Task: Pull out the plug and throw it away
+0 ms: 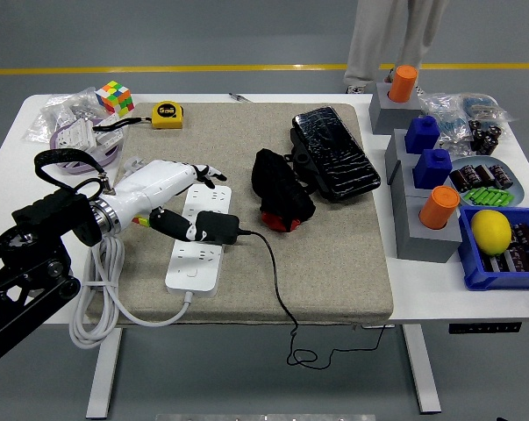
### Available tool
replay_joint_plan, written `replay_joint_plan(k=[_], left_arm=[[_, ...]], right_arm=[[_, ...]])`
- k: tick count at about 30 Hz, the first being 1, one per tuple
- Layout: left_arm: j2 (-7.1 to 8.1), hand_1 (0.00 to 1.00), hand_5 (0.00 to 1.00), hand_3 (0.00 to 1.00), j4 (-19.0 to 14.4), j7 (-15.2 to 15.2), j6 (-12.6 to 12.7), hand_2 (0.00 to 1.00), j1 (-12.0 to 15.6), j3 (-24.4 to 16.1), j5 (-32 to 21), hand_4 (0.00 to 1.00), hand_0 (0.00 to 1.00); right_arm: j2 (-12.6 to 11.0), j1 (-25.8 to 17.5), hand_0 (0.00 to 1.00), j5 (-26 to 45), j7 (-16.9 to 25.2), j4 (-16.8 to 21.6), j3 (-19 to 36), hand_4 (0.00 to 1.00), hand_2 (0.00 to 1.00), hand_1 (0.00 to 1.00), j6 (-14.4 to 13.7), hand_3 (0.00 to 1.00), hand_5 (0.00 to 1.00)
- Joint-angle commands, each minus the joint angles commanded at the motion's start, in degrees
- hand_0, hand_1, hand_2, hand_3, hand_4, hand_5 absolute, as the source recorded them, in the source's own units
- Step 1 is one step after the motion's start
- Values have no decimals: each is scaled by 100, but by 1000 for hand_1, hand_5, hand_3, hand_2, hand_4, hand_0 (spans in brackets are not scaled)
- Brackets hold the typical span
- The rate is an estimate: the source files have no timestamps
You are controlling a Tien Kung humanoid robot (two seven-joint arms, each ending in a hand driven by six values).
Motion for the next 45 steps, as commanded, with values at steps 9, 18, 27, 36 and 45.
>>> replay_joint_plan(k=[9,18,27,36,45], left_arm=[[-215,669,220,745,394,-10,43,660,-312,437,-61,998,574],[-340,644,220,730,744,8,102,645,-566,715,126,998,546],[-423,635,207,700,990,76,98,635,-708,899,-129,998,531],[-430,609,180,601,1183,119,82,568,-784,999,-248,930,477],[-473,573,147,562,1276,103,143,526,-820,1053,-554,855,439]], right_arm=[[5,5,639,20,3,0,-31,998,686,677,0,603,479],[-6,2,640,26,-8,0,-42,998,686,677,1,603,477],[-11,13,640,50,4,0,-69,998,686,677,-1,602,476],[-14,6,641,45,-3,0,-81,998,686,677,0,602,476],[-11,9,638,55,-8,0,-89,998,685,677,-1,602,475]])
